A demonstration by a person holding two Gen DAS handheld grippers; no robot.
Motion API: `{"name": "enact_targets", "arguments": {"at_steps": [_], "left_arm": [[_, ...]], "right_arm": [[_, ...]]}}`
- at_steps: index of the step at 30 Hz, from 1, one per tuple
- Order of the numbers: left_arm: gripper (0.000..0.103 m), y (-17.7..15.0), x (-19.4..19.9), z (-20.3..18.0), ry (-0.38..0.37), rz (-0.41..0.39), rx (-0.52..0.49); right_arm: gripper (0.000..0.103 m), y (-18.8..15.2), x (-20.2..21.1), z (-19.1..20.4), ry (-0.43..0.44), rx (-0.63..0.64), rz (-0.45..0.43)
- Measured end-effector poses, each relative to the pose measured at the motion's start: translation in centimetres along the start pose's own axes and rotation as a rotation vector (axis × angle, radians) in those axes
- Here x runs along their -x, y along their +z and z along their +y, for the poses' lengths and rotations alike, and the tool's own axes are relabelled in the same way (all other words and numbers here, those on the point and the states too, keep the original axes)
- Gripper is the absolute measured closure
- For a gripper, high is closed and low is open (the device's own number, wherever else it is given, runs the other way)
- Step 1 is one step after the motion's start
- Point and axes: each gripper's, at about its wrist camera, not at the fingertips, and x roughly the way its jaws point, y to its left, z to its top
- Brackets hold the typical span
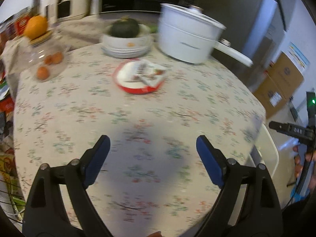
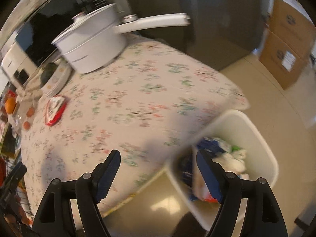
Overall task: Collect trash
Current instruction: 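Move both grippers back over the table toward the red-rimmed snack bag, then grasp the white packet with the right gripper while the left gripper grasps the red-rimmed bag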
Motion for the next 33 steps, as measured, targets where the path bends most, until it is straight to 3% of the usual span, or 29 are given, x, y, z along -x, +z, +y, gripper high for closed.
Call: {"name": "enact_targets", "arguments": {"at_steps": [5,10,15,24,27,30,33], "left_arm": [[0.014,0.3,-0.5,4.4,0.050,0.003,0.091],[0.014,1.1,-1.4,7.6,0.127,-0.001,0.134],[0.014,2.0,-1.4,10.1,0.186,0.010,0.212],[0.014,2.1,-1.9,11.4,0.187,0.042,0.256],[0.014,2.3,-2.1,11.3,0.173,0.046,0.262],[0.014,2.4,-2.2,11.0,0.162,0.047,0.262],[0.014,2.4,-2.4,10.8,0.159,0.050,0.259]], "right_arm": [[0.022,2.0,-2.4,5.5,0.034,0.059,0.020],[0.022,4.3,-4.0,11.9,0.066,0.157,-0.025],[0.022,5.8,-6.8,17.7,0.147,0.204,-0.034],[0.023,8.1,-12.2,24.5,0.203,0.240,-0.039],[0.031,8.7,-13.8,25.7,0.193,0.246,-0.023],[0.046,8.9,-15.3,26.4,0.182,0.255,-0.003],[0.071,8.9,-15.9,26.7,0.190,0.268,0.014]]}}
